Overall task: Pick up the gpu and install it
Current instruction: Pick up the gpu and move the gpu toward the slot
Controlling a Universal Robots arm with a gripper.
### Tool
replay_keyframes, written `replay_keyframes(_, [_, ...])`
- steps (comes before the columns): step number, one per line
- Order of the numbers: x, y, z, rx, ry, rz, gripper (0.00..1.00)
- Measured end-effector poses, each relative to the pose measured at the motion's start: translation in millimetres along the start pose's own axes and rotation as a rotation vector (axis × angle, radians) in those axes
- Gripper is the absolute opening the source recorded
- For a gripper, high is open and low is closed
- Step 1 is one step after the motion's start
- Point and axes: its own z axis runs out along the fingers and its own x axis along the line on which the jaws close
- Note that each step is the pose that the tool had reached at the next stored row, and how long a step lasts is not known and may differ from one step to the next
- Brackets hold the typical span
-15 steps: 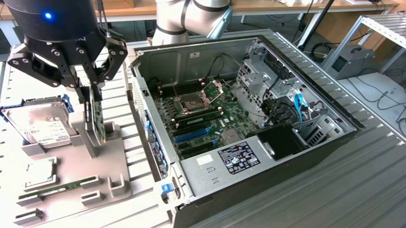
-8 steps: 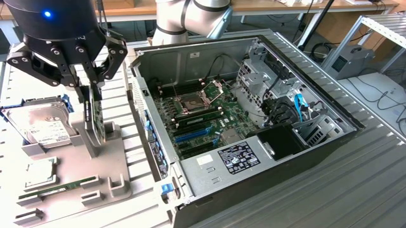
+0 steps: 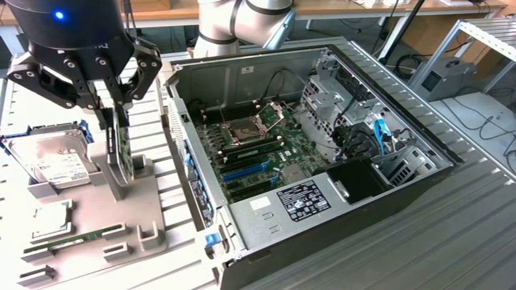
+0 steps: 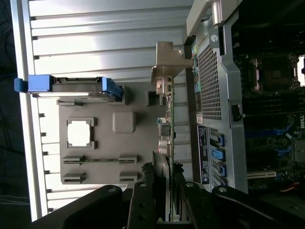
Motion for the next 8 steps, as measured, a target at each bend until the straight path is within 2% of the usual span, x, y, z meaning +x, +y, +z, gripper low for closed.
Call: replay_keyframes(8, [0.0,0.1,-1.6,0.0000,0.0000,0.000,0.26])
